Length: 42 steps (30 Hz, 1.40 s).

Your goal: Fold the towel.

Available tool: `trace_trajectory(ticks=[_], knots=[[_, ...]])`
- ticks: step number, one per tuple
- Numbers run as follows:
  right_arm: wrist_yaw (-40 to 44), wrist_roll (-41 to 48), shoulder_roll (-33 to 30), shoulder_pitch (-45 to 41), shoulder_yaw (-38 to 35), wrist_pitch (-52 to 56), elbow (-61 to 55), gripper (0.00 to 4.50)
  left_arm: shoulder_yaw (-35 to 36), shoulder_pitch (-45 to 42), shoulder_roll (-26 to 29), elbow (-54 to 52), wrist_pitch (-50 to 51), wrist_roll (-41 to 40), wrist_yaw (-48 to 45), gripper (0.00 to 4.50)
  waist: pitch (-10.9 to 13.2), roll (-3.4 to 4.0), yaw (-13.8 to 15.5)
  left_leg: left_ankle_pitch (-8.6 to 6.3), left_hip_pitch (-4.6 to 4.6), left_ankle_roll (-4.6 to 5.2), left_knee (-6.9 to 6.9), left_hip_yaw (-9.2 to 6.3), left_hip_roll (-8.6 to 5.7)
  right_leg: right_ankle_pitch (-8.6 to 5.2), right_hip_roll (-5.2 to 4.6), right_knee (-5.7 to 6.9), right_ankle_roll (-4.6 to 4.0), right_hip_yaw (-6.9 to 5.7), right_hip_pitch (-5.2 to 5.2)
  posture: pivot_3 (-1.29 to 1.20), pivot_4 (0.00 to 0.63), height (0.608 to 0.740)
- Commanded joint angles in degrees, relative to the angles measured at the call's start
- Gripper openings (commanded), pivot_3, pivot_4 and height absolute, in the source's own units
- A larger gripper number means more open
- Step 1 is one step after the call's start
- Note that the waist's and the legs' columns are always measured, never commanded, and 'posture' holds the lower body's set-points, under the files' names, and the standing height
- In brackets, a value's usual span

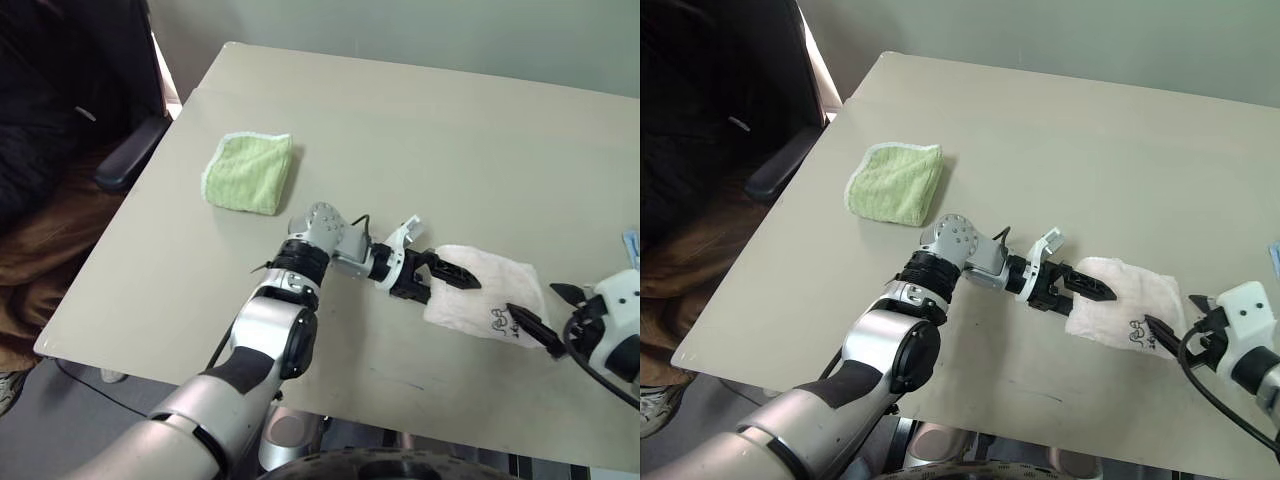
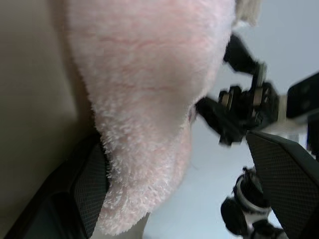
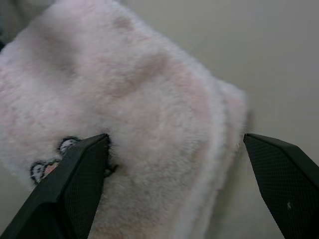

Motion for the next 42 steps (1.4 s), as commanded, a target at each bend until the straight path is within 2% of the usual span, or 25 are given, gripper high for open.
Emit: trace_trajectory(ticks=[1, 9, 10, 12, 22, 23, 32, 42], knots=[[0.7, 0.5, -0.1, 0.1, -2.4, -0.2, -1.1, 4.50, -1.6, -1.4, -13.0, 0.7, -2.2, -0.5, -3.8, 4.49, 0.0, -0.03, -0.2, 0.00, 0.00, 0.00, 0.00, 0.00, 0.02, -0.02, 0.00, 0.00, -0.01, 0.00, -0.01, 0.00, 0.150, 0.728], [-0.1, -0.1, 0.8, -0.3, -1.7, -0.2, -1.4, 4.50, -6.5, -0.5, -12.8, 1.4, -5.3, 1.2, -7.6, 4.49, 0.0, -0.04, -0.4, 0.01, 0.04, 0.02, 0.02, 0.01, 0.08, -0.11, -0.01, 0.17, 0.13, 0.04, -0.05, 0.00, 0.150, 0.728], [-0.1, -0.2, 1.0, -0.2, -1.8, -0.3, -1.3, 4.50, -6.5, -0.5, -12.9, 1.8, -5.8, 1.3, -7.7, 4.32, 0.0, -0.04, -0.4, 0.02, 0.04, 0.02, 0.03, 0.01, 0.08, -0.13, -0.02, 0.17, 0.15, 0.05, -0.05, 0.00, 0.150, 0.728], [-0.1, -0.2, 1.1, 0.0, -2.1, -0.2, -1.4, 4.50, -6.2, -0.8, -12.7, 2.7, -5.9, 1.2, -7.8, 3.91, 0.0, -0.04, -0.5, 0.02, 0.05, 0.04, 0.03, 0.02, 0.08, -0.21, -0.02, 0.18, 0.30, 0.06, -0.05, 0.00, 0.150, 0.728], [-0.4, 1.9, 2.5, 0.4, -4.0, 0.6, -2.8, 4.50, -5.1, -1.4, -12.8, 4.1, -5.6, 0.4, -8.5, 0.16, 0.0, -0.02, -0.7, 0.02, 0.10, 0.01, 0.04, 0.08, 0.10, -0.33, -0.01, 0.24, 0.61, 0.08, -0.04, 0.00, 0.150, 0.728], [-0.3, 2.7, 2.8, 0.5, -4.5, 0.9, -3.3, 4.50, -5.0, -1.4, -12.7, 4.2, -5.6, 0.4, -8.6, 0.03, 0.0, -0.02, -0.7, 0.02, 0.10, 0.01, 0.04, 0.08, 0.10, -0.32, -0.01, 0.24, 0.62, 0.09, -0.05, 0.00, 0.150, 0.728], [2.2, 10.0, 2.5, 2.5, -9.2, 2.9, -7.3, 4.50, -3.1, -1.7, -9.0, 3.6, -5.5, -0.4, -11.8, 0.03, 0.0, -0.01, -0.7, 0.03, 0.09, 0.02, 0.04, 0.12, 0.10, -0.35, 0.01, 0.24, 0.61, 0.07, -0.05, 0.00, 0.150, 0.728], [0.4, 13.1, 1.3, -0.9, -10.7, 3.9, -5.5, 4.50, 5.1, -4.8, -2.7, -5.6, 2.1, -6.0, -11.9, 0.03, 0.0, -0.04, -1.3, 0.11, 0.07, 0.16, 0.04, 0.16, 0.11, -0.28, 0.01, 0.25, 0.57, 0.07, -0.10, 0.00, 0.150, 0.728]])
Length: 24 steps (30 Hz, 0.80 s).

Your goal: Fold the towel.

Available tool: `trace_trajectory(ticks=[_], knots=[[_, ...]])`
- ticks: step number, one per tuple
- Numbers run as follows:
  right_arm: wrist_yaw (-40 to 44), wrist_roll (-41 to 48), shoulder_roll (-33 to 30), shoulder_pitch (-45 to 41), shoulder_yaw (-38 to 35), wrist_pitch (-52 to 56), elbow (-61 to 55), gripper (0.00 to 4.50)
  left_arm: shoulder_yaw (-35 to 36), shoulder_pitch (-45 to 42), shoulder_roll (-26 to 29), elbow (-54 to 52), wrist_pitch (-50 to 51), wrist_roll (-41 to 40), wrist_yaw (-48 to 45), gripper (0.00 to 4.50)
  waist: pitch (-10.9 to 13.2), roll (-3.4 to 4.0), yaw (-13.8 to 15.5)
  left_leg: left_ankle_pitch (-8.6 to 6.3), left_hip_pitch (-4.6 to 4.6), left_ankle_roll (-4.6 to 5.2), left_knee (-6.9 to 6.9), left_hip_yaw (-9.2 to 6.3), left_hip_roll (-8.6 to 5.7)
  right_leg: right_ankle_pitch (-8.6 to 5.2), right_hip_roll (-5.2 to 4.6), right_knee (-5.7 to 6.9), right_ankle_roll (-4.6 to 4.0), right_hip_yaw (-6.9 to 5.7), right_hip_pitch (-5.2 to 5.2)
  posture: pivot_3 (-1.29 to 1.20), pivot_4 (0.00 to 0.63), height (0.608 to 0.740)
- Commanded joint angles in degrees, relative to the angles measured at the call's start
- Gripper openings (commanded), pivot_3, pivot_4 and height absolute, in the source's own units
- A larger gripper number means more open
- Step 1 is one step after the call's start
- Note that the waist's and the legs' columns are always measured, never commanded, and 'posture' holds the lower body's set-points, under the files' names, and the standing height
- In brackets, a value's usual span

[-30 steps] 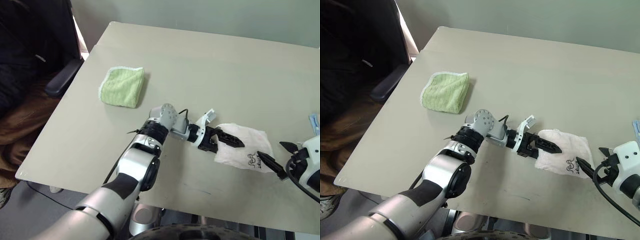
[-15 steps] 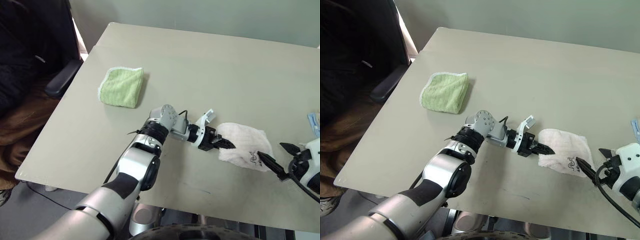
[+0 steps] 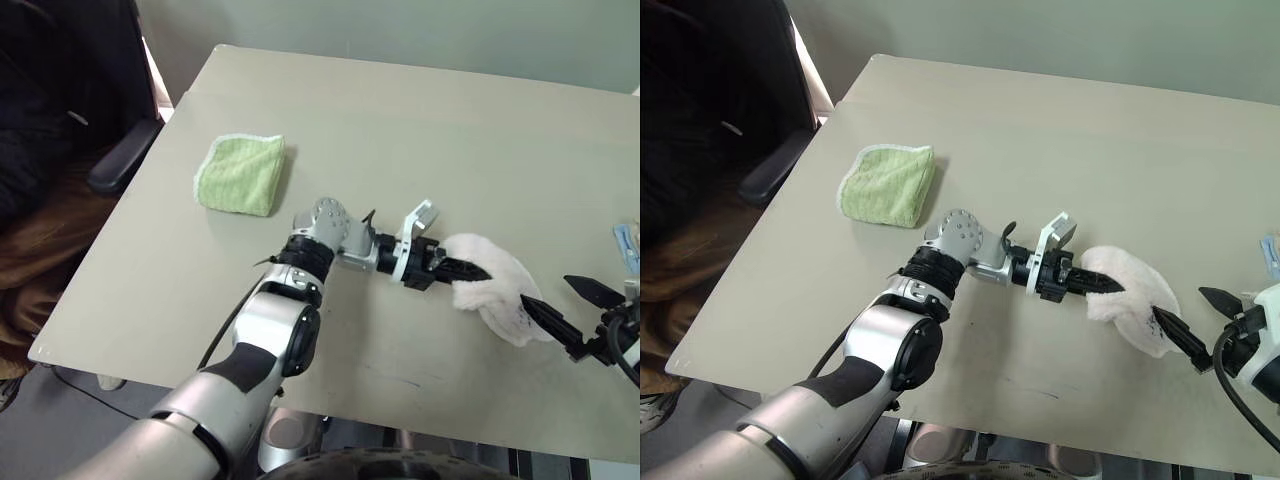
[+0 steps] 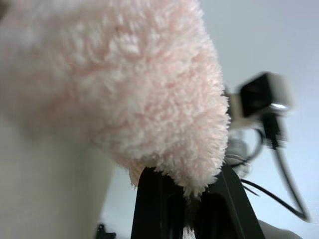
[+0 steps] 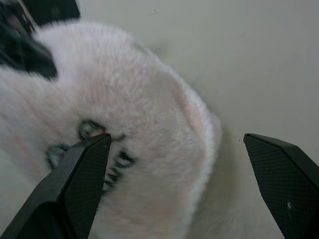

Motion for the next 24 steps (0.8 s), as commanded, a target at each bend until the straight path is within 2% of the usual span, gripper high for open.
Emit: trace_trajectory(ticks=[1, 5, 11, 15, 24], knots=[[-1.1, 1.8, -0.7, -1.6, -2.0, 0.1, -0.4, 4.50, 4.8, -2.3, -1.9, -4.9, 2.2, -3.2, 1.0, 0.03, 0.0, 0.00, -0.3, 0.03, 0.01, 0.05, -0.01, 0.00, 0.00, 0.08, 0.00, 0.01, 0.09, 0.00, 0.00, 0.00, 0.150, 0.728], [-1.5, 4.4, -0.8, -4.2, -4.1, 0.0, 1.0, 4.50, 11.6, -3.4, 1.4, -7.7, 3.0, -3.7, 5.5, 0.03, 0.0, 0.02, -0.8, 0.32, 0.03, 0.56, -0.03, 0.00, 0.04, 0.17, 0.01, 0.01, 0.50, -0.04, -0.02, 0.00, 0.150, 0.728], [-0.9, 8.9, -2.0, -7.4, -7.2, 0.1, 4.2, 4.50, 20.3, -4.2, 7.7, -10.9, 2.9, -4.1, 10.8, 0.03, 0.0, 0.14, -1.7, 0.33, 0.04, 0.58, -0.07, -0.01, 0.07, 0.16, 0.04, 0.02, 0.47, -0.08, -0.07, 0.00, 0.150, 0.728], [-0.5, 7.1, -2.6, -7.5, -3.1, -0.4, 5.0, 4.50, 25.4, -6.2, 12.4, -11.7, 0.7, -4.2, 13.7, 0.03, 0.0, 0.08, -1.8, 0.35, 0.01, 0.56, -0.10, -0.10, 0.10, 0.45, 0.07, 0.01, -0.08, -0.15, -0.10, 0.00, 0.150, 0.728], [-0.4, 4.0, -3.0, -11.7, 7.1, -1.5, 6.9, 4.50, 32.6, -7.9, 21.7, -16.6, -15.9, -1.5, 25.9, 0.03, 0.1, 0.01, -2.1, 0.35, -0.02, 0.56, -0.07, -0.06, 0.10, 0.45, 0.11, -0.05, -0.19, -0.30, -0.19, 0.00, 0.150, 0.728]])
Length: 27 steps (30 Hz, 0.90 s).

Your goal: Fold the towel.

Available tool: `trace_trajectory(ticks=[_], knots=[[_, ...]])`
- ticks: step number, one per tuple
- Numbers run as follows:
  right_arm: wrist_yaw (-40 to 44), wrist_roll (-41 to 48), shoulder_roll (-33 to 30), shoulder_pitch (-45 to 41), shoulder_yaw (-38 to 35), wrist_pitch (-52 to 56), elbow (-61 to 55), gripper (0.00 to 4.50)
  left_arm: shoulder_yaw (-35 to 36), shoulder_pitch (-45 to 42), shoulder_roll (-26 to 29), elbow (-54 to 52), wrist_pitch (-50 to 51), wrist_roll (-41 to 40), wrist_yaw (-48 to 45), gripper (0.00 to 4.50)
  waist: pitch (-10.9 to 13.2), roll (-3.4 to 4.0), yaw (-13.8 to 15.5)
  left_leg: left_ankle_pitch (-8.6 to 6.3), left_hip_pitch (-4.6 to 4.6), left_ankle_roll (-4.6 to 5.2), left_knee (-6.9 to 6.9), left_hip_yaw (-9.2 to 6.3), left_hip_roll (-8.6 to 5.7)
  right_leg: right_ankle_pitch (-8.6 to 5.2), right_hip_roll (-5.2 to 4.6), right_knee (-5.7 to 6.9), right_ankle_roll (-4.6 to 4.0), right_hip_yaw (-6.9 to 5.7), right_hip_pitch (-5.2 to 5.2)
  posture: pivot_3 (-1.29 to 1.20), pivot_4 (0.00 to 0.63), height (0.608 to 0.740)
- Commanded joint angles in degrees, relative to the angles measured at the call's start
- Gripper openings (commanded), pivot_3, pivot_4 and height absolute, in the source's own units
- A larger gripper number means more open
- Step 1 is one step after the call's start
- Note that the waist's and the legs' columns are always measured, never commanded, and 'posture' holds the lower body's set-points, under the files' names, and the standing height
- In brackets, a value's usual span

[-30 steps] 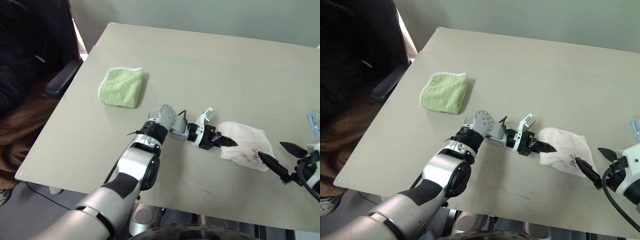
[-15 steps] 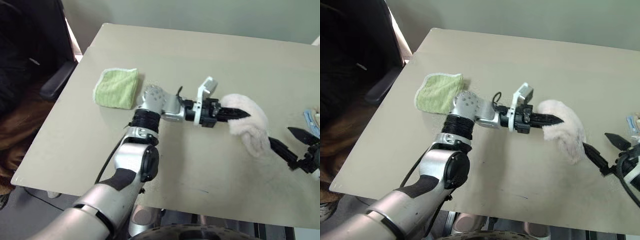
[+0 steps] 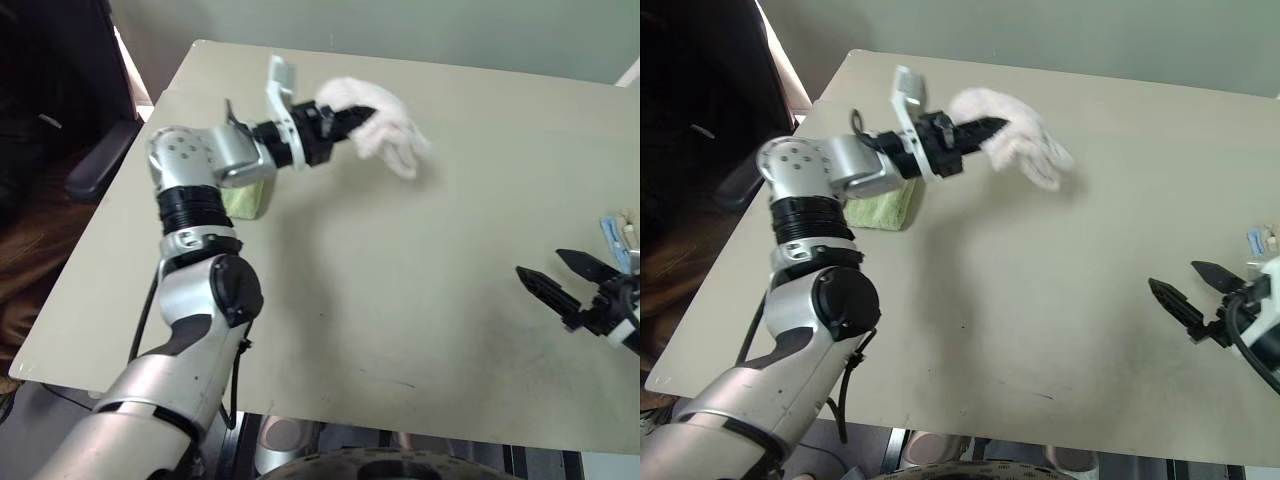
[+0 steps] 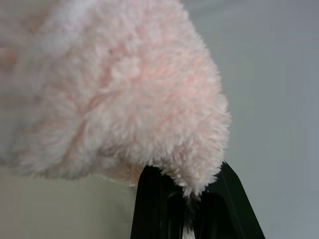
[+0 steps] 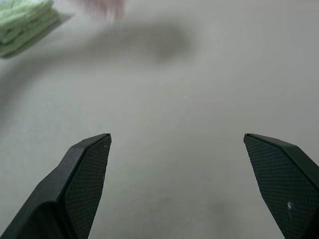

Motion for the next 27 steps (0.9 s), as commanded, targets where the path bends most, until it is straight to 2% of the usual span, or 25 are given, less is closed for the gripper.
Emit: trace_trajectory(ticks=[1, 4, 9, 18, 27], knots=[[0.8, -1.1, -1.1, -2.6, 2.3, -1.4, 0.7, 4.50, 2.0, -0.9, 2.2, -5.2, -9.7, 0.9, 4.6, 0.03, 0.0, -0.01, 0.0, 0.00, 0.00, 0.00, -0.01, 0.00, 0.00, -0.01, 0.00, 0.01, -0.02, -0.01, -0.01, 0.00, 0.150, 0.728], [1.7, -2.6, -1.9, -5.7, 5.8, -1.8, 3.0, 4.50, 1.9, 1.4, 3.3, -9.5, -20.5, 4.5, 8.7, 0.03, 0.0, -0.04, -0.1, 0.00, -0.01, 0.00, 0.00, -0.01, 0.00, -0.01, 0.04, 0.00, -0.07, -0.01, -0.04, 0.00, 0.150, 0.728], [3.1, -3.9, -2.8, -9.8, 9.7, -2.2, 5.7, 4.50, 1.0, 6.3, 3.9, -16.9, -25.8, 4.5, 11.2, 0.03, 0.1, -0.04, -0.1, 0.00, -0.02, -0.01, 0.02, -0.06, 0.01, 0.04, 0.04, 0.05, -0.19, -0.14, -0.05, 0.00, 0.150, 0.728], [7.1, -6.5, -5.6, -16.0, 14.5, -2.6, 10.7, 4.50, 5.7, 15.2, 2.2, -26.1, -26.0, -2.1, 20.8, 0.03, 0.1, -0.06, -0.4, -0.01, 0.02, -0.15, 0.03, -0.10, 0.09, 0.24, 0.02, 0.06, -0.49, -0.23, -0.04, 0.00, 0.150, 0.728], [9.8, -11.9, -7.6, -17.3, 18.3, -5.1, 12.9, 4.50, 8.5, 20.5, 1.3, -28.9, -24.4, -10.5, 28.1, 0.03, 0.1, -0.15, -0.3, 0.20, 0.04, -0.43, 0.03, -0.26, 0.29, 0.21, 0.08, 0.13, -1.14, -0.26, 0.00, 0.00, 0.150, 0.728]])
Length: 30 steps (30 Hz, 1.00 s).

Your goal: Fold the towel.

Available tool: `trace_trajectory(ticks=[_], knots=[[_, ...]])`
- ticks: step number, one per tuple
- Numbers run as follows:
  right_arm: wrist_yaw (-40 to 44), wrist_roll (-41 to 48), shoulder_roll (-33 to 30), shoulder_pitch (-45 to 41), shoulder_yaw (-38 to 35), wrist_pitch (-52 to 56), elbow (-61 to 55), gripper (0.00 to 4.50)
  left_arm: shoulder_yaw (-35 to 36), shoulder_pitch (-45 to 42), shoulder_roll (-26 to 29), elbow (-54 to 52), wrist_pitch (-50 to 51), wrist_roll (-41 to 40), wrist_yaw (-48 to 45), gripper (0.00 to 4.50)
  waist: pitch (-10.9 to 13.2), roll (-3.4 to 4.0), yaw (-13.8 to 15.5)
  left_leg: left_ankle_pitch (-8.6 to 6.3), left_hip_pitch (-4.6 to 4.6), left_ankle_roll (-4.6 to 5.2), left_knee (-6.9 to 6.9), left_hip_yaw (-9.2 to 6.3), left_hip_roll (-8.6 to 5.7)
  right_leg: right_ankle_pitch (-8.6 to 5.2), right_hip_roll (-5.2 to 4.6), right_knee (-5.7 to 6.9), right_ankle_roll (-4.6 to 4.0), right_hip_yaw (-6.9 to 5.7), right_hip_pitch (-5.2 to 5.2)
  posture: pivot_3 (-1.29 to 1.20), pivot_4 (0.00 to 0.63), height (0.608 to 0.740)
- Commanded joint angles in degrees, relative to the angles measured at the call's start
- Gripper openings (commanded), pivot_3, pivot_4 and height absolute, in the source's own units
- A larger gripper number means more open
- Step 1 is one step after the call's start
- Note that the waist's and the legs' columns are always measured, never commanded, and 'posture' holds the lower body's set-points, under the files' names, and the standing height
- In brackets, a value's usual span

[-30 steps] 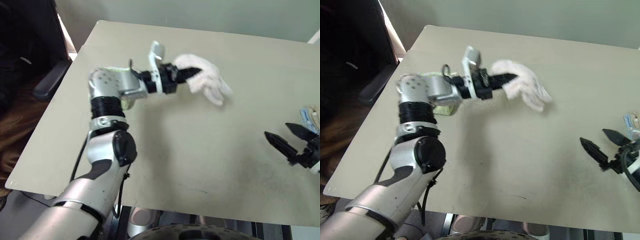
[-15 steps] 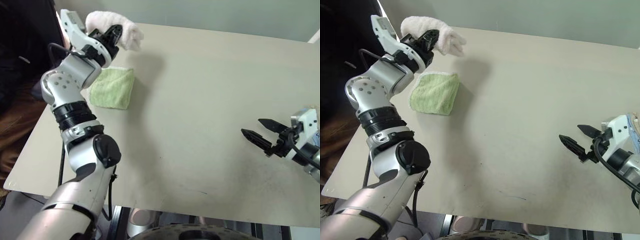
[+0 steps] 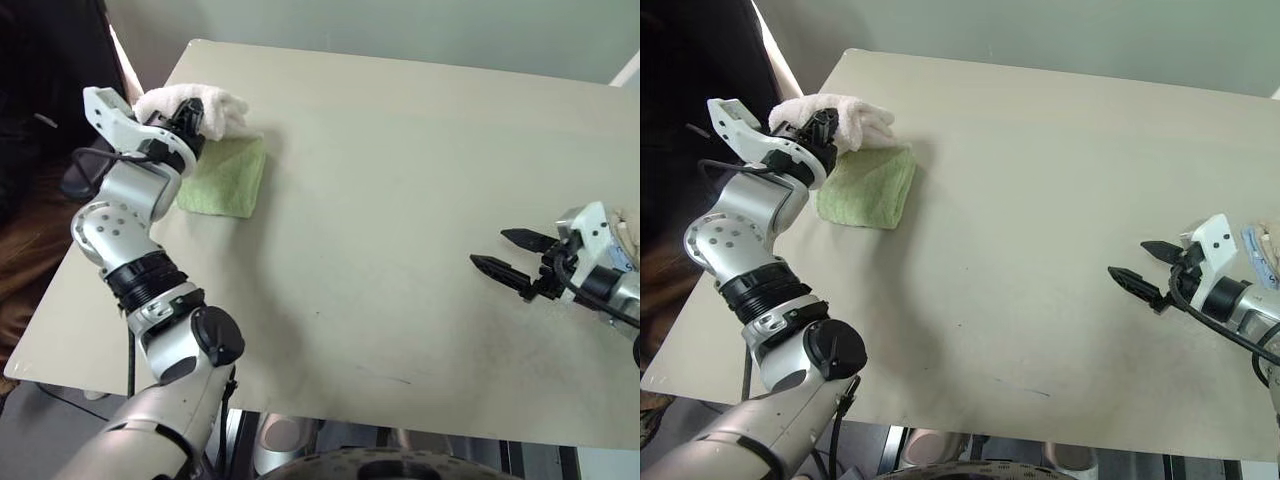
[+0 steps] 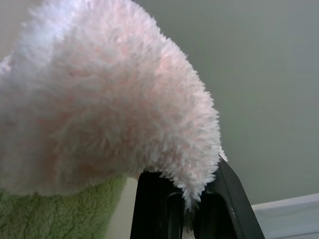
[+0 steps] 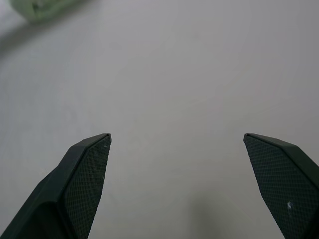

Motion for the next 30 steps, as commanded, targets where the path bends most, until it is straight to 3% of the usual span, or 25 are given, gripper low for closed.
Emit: trace_trajectory(ticks=[1, 10, 19, 22, 30], knots=[[1.5, -1.1, -0.7, -0.6, -0.1, -1.8, -0.4, 4.50, 1.2, 1.9, -0.3, -3.4, 0.9, -5.3, 3.0, 0.03, 0.0, 0.00, 0.0, 0.01, 0.04, -0.02, -0.01, 0.02, 0.00, 0.00, 0.01, 0.04, -0.01, 0.00, 0.00, 0.00, 0.150, 0.728], [2.2, -2.3, -0.4, -0.7, 0.3, -2.3, -0.4, 4.50, 2.6, 9.0, -2.1, -7.0, 3.1, -22.9, 13.8, 0.03, 0.0, -0.02, 0.0, 0.04, 0.19, -0.09, -0.02, 0.03, 0.04, 0.13, 0.15, 0.03, -0.21, -0.07, 0.11, 0.00, 0.150, 0.728], [2.9, -3.4, -0.6, 0.1, -0.4, -3.2, 0.2, 4.50, -0.1, 13.4, -2.1, -8.2, -0.6, -30.9, 18.9, 0.03, 0.0, -0.03, 0.0, 0.19, 0.30, -0.37, -0.04, 0.00, 0.18, 0.40, 0.61, 0.02, -0.48, 0.00, 0.14, 0.00, 0.150, 0.728], [2.9, -3.7, -0.5, 0.6, -0.5, -3.5, 0.2, 4.50, -1.7, 14.9, -2.2, -8.9, -2.1, -32.3, 20.0, 0.77, 0.0, -0.04, 0.0, 0.24, 0.31, -0.50, -0.04, 0.00, 0.37, 0.48, 0.77, 0.02, -0.60, -0.01, 0.14, 0.00, 0.150, 0.728], [3.5, -4.0, -0.9, 1.5, -1.3, -4.1, 0.6, 4.50, -4.0, 17.1, -2.6, -9.0, -8.3, -33.6, 20.8, 3.59, 0.0, -0.04, -0.1, 0.31, 0.41, -0.82, -0.21, 0.01, 0.70, 0.54, 0.93, 0.04, -0.83, -0.02, 0.11, 0.00, 0.150, 0.728]])
